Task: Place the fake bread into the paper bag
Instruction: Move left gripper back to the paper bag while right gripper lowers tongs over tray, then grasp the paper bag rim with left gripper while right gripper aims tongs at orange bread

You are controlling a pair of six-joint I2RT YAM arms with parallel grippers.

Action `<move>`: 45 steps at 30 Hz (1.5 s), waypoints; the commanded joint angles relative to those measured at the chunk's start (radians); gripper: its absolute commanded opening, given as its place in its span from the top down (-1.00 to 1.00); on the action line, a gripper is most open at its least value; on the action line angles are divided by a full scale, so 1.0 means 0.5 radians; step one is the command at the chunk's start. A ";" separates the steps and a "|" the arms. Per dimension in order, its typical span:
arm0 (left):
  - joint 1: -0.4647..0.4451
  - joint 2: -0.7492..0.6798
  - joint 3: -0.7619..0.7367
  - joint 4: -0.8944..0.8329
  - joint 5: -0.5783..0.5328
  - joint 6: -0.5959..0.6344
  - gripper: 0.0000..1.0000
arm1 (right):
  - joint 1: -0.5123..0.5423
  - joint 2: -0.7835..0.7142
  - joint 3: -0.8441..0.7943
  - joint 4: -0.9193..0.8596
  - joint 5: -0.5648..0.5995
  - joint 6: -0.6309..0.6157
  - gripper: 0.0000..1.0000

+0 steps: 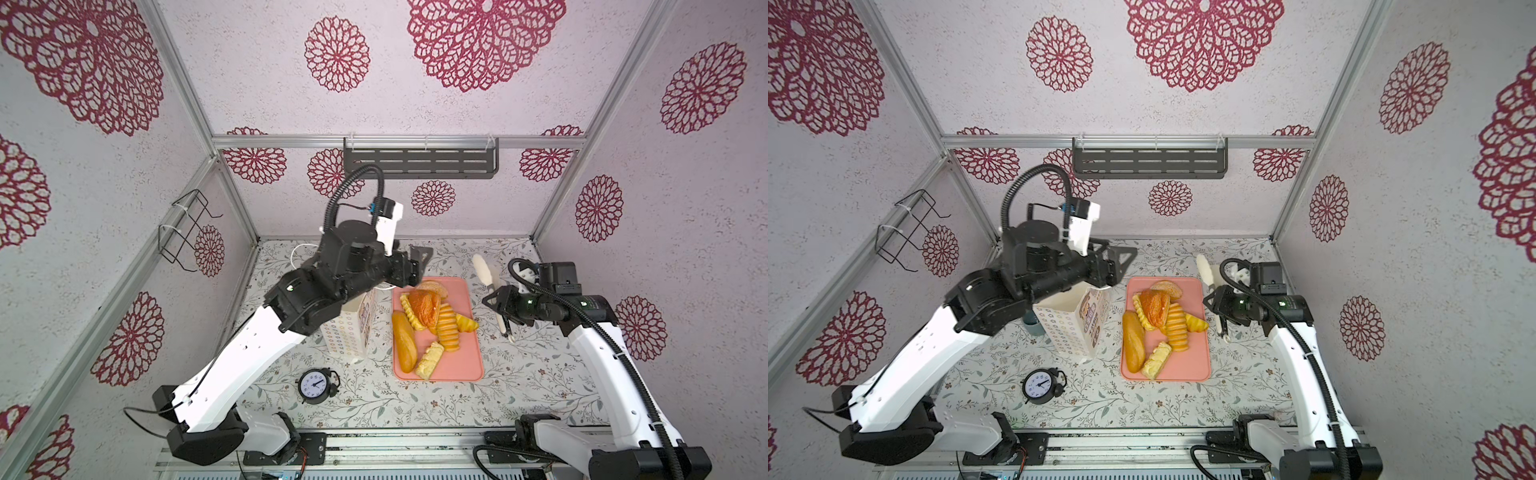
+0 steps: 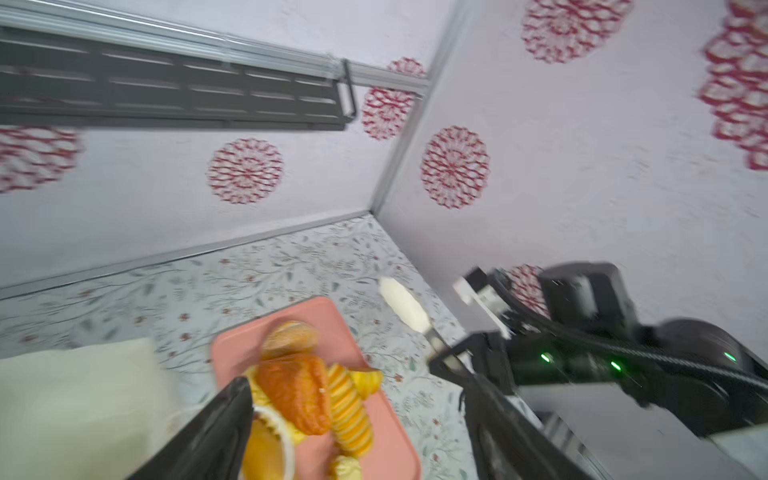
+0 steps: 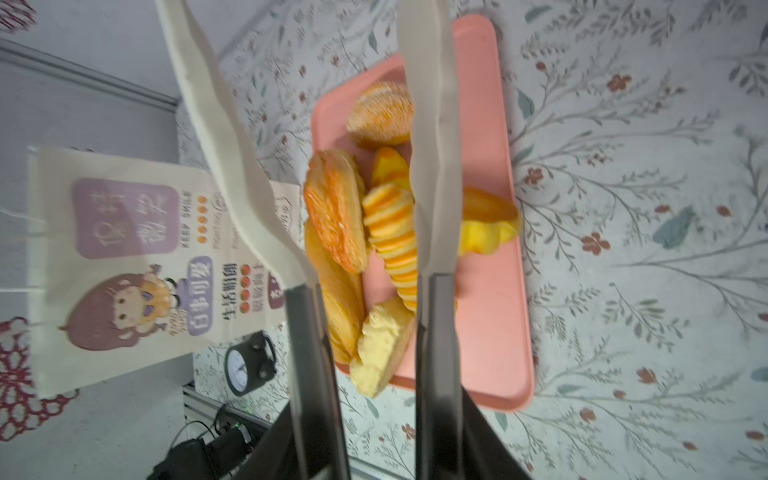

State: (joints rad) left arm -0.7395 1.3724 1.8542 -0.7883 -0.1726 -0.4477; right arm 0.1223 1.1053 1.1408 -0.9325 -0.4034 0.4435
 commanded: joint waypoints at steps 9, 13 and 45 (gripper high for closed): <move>0.682 -0.270 -0.149 -0.403 -0.043 0.030 -0.72 | 0.258 -0.033 0.096 -0.380 0.220 -0.107 0.03; 0.825 -0.325 -0.240 -0.405 -0.006 0.038 -0.73 | 0.288 0.014 0.146 -0.416 0.239 -0.105 0.02; 1.970 -0.599 -1.108 0.111 1.354 -0.395 -0.77 | 0.504 0.533 0.455 -0.340 0.260 -0.173 0.05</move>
State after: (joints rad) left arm 0.2329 1.0855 1.3251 -0.8116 0.3965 -0.6018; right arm 0.3698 1.3666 1.3266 -1.1221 -0.2646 0.3817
